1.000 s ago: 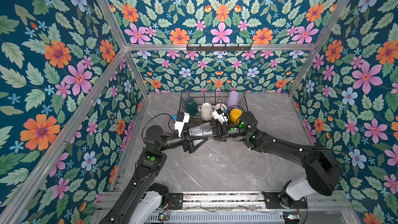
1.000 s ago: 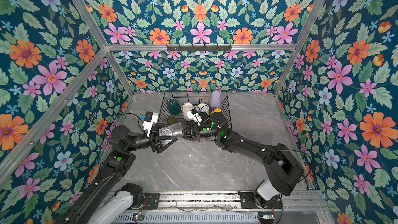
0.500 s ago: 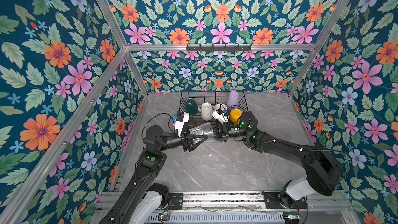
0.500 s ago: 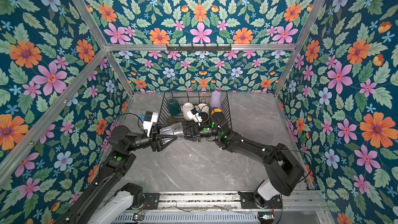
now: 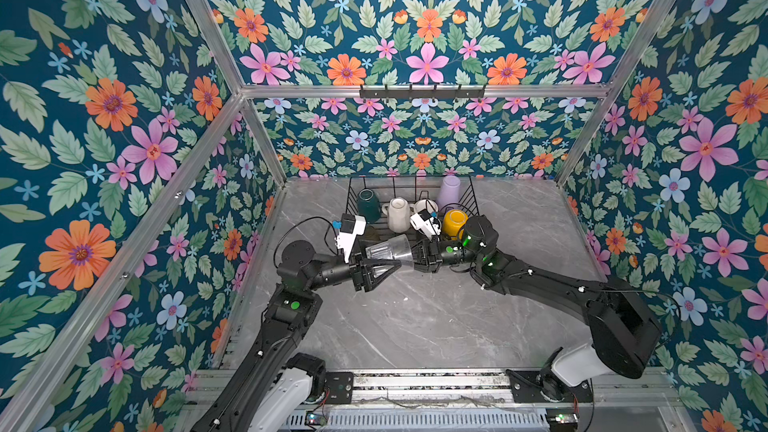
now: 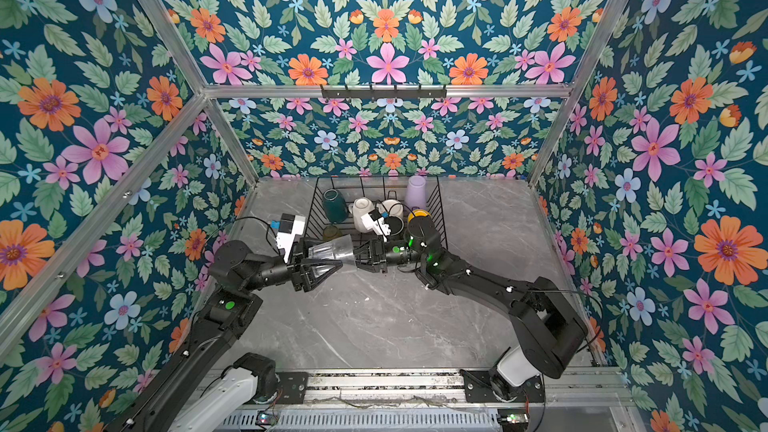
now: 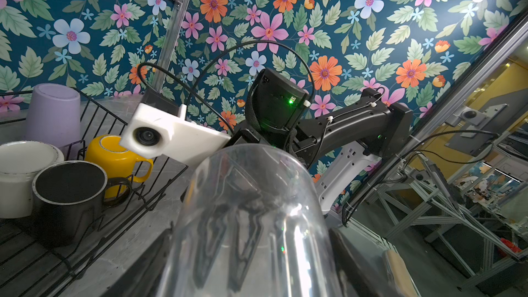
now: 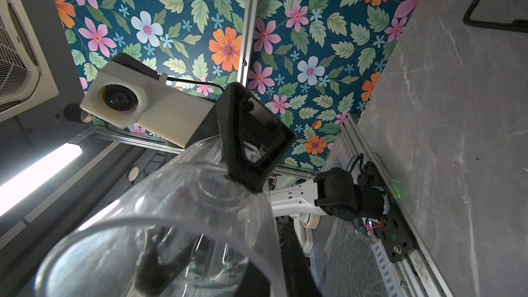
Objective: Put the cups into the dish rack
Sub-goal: 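Hold the clear glass out while the left gripper grasps its body, then carry the clear glass over the rack with the left gripper while the right withdraws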
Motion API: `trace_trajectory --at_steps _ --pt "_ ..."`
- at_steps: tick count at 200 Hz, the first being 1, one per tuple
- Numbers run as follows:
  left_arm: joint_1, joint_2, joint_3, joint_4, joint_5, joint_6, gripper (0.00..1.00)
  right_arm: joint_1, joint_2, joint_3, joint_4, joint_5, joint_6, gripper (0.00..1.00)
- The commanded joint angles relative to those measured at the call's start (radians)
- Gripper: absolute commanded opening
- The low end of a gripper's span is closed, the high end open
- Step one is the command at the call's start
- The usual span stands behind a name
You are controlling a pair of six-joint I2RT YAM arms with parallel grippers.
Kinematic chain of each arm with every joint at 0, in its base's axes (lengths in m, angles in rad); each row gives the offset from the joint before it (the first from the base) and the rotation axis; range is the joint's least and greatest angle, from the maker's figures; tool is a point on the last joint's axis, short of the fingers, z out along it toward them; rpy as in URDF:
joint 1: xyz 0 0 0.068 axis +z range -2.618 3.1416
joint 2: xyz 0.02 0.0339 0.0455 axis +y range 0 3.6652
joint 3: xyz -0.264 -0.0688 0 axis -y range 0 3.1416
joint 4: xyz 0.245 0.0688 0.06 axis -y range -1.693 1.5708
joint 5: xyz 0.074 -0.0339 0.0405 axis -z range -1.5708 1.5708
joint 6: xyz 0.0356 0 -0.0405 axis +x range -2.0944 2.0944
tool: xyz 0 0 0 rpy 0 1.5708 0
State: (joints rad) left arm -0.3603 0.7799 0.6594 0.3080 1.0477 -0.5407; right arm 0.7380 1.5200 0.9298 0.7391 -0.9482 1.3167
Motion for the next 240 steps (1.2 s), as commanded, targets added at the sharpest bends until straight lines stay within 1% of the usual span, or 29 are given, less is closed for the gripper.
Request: trace_trajectory --at_steps 1,53,85,102,114,128,138,157,171,202,221,240 --pt "0.001 -0.002 0.021 0.033 -0.01 0.029 0.0 -0.005 -0.013 -0.01 -0.01 0.021 -0.005 0.2" --pt "0.001 0.009 0.041 0.009 -0.029 0.042 0.0 -0.018 -0.034 -0.019 -0.04 0.031 -0.019 0.38" --pt "0.001 0.009 0.054 -0.016 -0.044 0.056 0.0 -0.035 -0.057 -0.04 -0.054 0.041 -0.022 0.44" --pt "0.0 0.009 0.075 -0.069 -0.066 0.086 0.0 -0.071 -0.104 -0.068 -0.114 0.054 -0.053 0.47" --pt "0.0 0.015 0.092 -0.116 -0.092 0.11 0.0 -0.104 -0.154 -0.085 -0.207 0.076 -0.098 0.49" --pt "0.0 0.027 0.117 -0.169 -0.118 0.134 0.0 -0.147 -0.223 -0.098 -0.319 0.113 -0.155 0.53" --pt "0.001 0.039 0.132 -0.206 -0.138 0.149 0.0 -0.172 -0.274 -0.091 -0.446 0.149 -0.232 0.56" --pt "0.0 0.068 0.168 -0.279 -0.197 0.177 0.0 -0.206 -0.368 -0.053 -0.732 0.274 -0.398 0.65" --pt "0.0 0.1 0.207 -0.355 -0.244 0.207 0.0 -0.222 -0.426 -0.039 -0.859 0.363 -0.476 0.74" --pt "0.0 0.169 0.284 -0.466 -0.326 0.226 0.0 -0.251 -0.534 -0.043 -1.001 0.515 -0.564 0.92" --pt "0.001 0.213 0.331 -0.527 -0.379 0.226 0.0 -0.258 -0.581 -0.06 -1.027 0.579 -0.582 0.96" --pt "0.001 0.255 0.371 -0.581 -0.43 0.229 0.0 -0.271 -0.607 -0.075 -1.03 0.601 -0.582 0.98"
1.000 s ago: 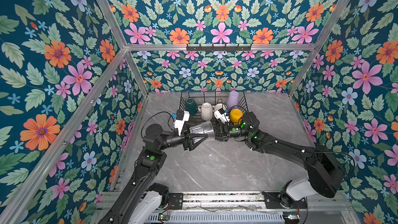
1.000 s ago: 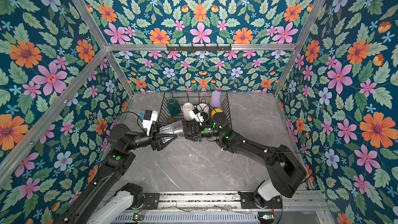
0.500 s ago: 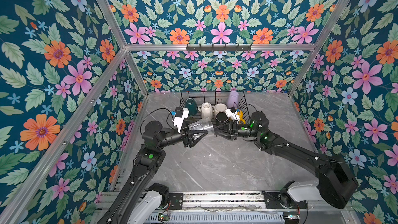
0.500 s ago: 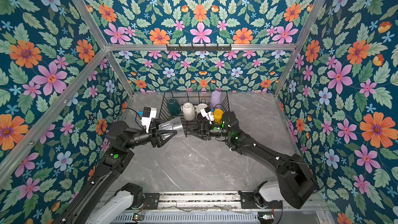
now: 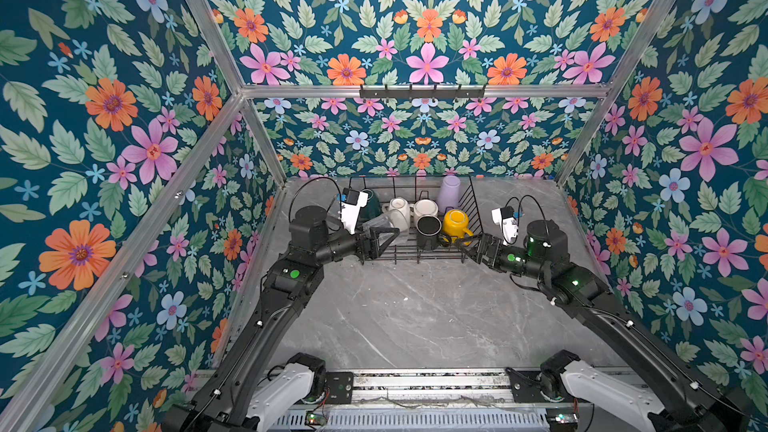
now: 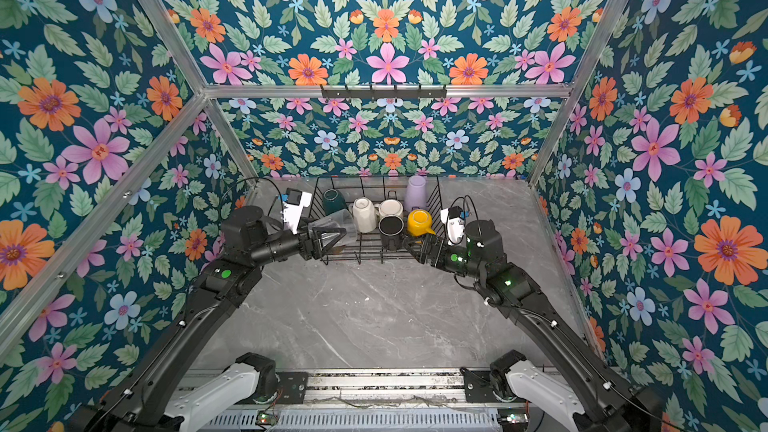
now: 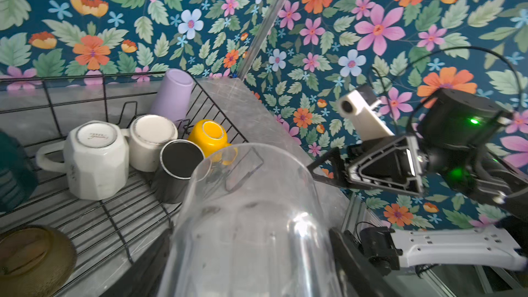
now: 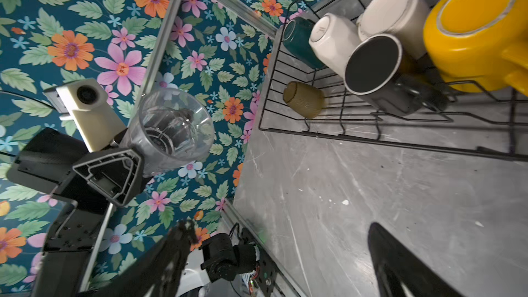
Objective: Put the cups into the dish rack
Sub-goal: 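Carry the clear glass over the rack with the left gripper while the right withdraws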
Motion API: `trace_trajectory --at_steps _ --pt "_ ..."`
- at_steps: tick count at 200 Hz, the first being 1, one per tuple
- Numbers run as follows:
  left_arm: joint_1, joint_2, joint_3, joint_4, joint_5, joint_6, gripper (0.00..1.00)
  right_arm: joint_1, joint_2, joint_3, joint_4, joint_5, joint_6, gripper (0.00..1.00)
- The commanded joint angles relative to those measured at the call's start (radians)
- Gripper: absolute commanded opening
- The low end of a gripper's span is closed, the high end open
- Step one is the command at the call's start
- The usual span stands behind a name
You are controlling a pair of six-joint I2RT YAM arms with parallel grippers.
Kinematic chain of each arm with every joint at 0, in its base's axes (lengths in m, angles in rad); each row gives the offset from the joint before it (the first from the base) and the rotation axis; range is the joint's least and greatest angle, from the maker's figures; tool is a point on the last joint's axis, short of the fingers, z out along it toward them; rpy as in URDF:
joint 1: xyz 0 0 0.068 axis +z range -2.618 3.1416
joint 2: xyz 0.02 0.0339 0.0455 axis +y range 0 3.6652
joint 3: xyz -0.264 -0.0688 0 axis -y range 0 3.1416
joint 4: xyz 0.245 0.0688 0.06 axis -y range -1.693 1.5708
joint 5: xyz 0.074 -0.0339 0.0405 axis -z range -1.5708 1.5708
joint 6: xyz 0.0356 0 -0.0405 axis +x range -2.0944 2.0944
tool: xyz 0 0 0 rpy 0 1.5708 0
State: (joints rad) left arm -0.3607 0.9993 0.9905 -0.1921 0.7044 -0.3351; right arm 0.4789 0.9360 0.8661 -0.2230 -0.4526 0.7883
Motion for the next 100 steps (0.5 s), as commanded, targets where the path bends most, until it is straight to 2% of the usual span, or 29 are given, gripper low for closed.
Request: trace_trajectory --at_steps 1,100 --pt "0.002 0.038 0.042 -0.083 -0.088 0.024 0.0 -0.012 -0.024 -0.012 -0.068 0.106 -0.053 0.98" --pt "0.0 0.243 0.256 -0.309 -0.252 0.077 0.0 -0.022 -0.058 -0.012 -0.112 0.155 -0.086 0.99"
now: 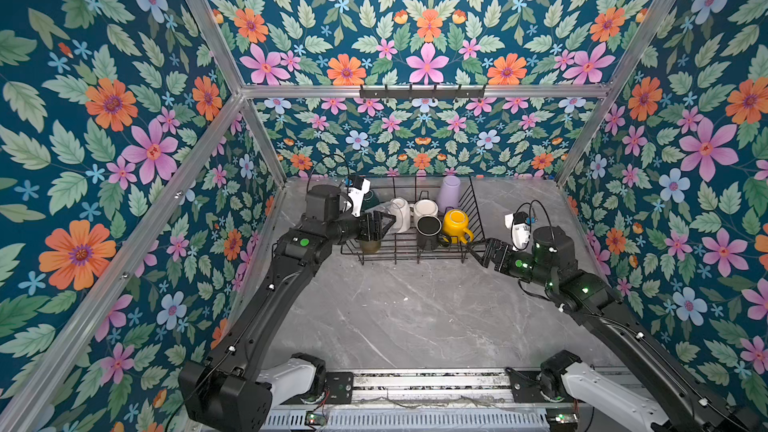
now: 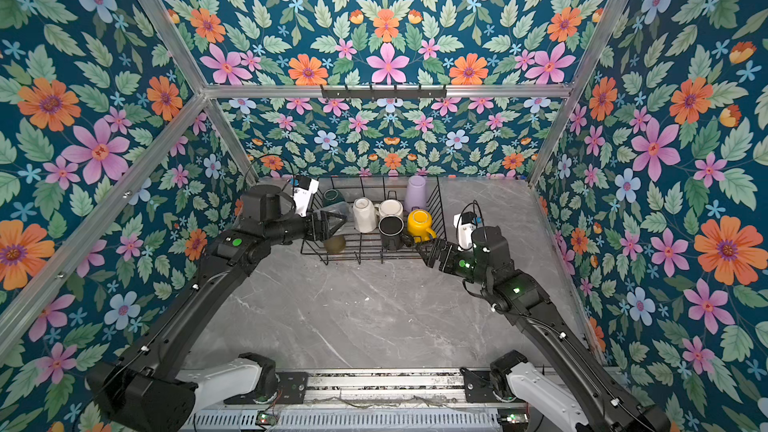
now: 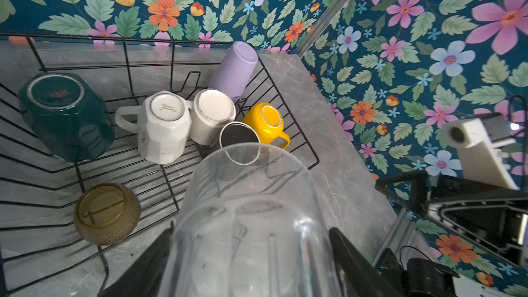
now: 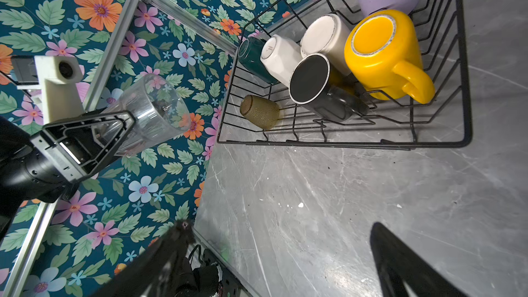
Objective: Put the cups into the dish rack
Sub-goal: 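Carry the clear glass over the rack with the left gripper while the right withdraws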
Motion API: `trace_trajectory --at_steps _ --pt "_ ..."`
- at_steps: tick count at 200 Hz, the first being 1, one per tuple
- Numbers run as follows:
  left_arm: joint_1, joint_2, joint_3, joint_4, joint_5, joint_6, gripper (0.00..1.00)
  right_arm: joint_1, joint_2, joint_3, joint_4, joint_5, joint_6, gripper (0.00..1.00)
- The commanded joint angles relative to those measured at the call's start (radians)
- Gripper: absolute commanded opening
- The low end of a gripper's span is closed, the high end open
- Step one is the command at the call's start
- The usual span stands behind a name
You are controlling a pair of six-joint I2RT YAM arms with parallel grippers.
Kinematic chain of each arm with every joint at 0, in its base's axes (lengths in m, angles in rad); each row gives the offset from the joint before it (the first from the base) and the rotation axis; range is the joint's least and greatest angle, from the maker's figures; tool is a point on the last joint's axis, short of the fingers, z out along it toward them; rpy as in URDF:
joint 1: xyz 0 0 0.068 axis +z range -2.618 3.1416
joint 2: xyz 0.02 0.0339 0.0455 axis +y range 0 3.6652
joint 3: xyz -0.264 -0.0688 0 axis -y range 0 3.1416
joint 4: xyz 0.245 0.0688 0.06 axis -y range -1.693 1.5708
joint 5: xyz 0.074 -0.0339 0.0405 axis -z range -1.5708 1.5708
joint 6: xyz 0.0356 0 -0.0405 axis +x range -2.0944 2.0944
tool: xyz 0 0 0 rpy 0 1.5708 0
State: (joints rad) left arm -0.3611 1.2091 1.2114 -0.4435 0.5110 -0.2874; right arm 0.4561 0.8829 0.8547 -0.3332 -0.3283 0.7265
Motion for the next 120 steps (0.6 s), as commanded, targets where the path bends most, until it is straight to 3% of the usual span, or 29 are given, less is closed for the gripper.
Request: trace_trajectory --at_steps 1,65,120 --pt "0.0 0.035 0.037 -0.059 -0.06 0.029 0.0 0.001 -0.006 0.0 -0.002 0.03 -0.025 0.99" --pt "-0.033 0.175 0.151 -0.19 -0.15 0.07 0.0 0.001 -0.016 -0.022 -0.001 0.04 -0.027 0.99" --pt "-0.118 0.347 0.283 -0.298 -0.308 0.106 0.0 0.0 -0.012 -0.028 0.001 0.04 -0.041 0.99"
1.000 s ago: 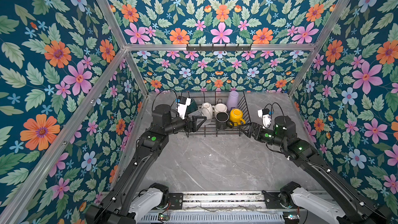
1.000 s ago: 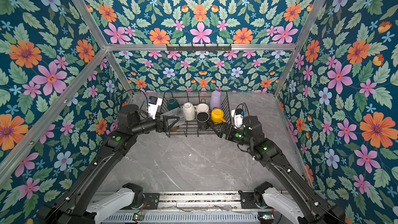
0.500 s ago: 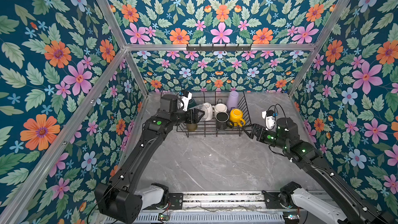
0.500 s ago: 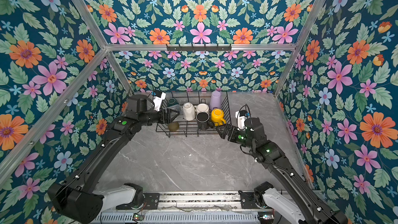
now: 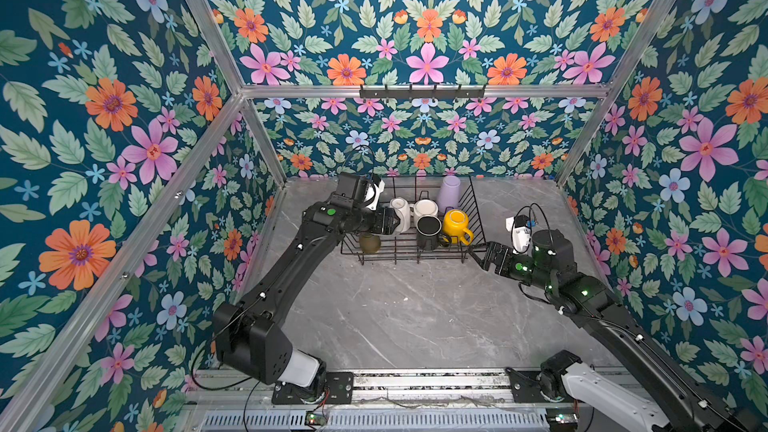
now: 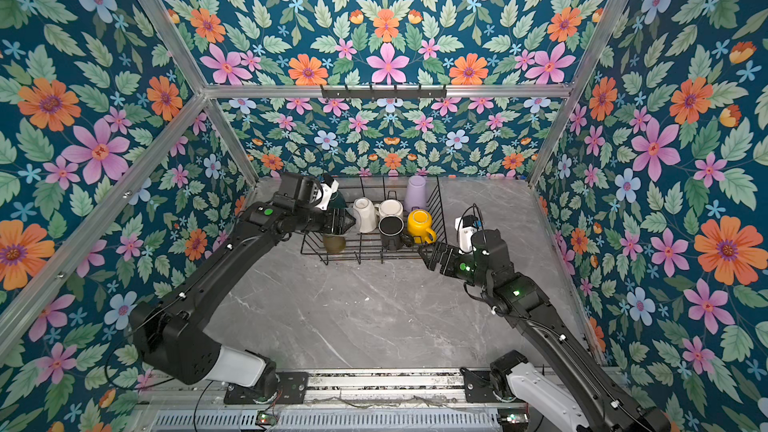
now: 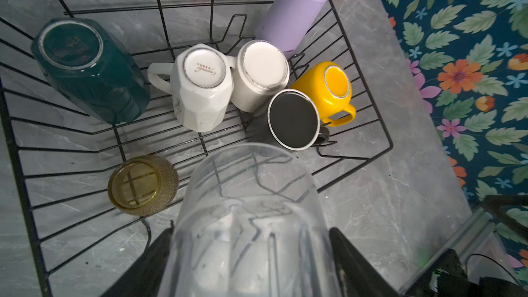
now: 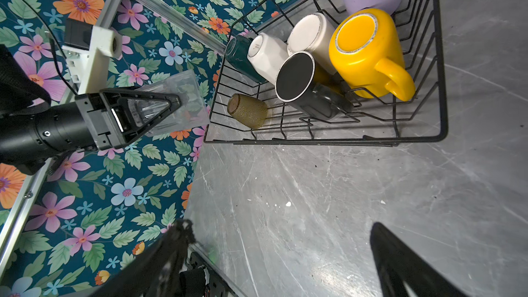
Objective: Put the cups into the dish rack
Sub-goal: 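Carry the clear glass over the rack with the left gripper while the right withdraws, then lower the clear glass upside down into the rack beside the gold glass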
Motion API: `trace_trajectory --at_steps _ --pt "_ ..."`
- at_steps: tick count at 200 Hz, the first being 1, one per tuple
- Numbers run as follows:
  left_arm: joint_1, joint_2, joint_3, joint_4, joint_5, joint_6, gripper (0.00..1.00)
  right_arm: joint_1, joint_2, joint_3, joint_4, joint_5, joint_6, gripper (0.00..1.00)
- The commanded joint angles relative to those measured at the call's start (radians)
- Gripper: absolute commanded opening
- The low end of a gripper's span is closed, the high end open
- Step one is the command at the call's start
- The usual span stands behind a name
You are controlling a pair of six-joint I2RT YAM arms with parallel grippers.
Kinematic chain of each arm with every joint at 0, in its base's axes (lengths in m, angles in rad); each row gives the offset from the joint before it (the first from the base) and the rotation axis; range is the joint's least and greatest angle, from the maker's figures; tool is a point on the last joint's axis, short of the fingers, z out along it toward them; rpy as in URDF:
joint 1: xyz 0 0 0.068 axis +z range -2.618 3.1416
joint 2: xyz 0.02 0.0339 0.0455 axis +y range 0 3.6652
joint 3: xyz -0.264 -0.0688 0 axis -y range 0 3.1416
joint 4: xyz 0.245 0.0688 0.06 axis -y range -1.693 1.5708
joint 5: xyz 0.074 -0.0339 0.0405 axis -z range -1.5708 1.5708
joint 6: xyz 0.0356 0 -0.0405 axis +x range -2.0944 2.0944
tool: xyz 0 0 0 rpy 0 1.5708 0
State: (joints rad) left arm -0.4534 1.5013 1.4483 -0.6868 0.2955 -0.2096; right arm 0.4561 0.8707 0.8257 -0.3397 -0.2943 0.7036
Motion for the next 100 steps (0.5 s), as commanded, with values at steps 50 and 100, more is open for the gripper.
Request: trace_trajectory --at_steps 50,100 --pt "-0.078 0.22 0.179 -0.142 -0.18 0.052 0.0 0.0 -0.019 -0.015 0.003 0.015 -0.023 0.99" --pt "-0.093 0.351 0.28 -0.219 -0.229 0.077 0.0 0.0 -0.019 -0.019 0.001 0.016 -0.032 0.99"
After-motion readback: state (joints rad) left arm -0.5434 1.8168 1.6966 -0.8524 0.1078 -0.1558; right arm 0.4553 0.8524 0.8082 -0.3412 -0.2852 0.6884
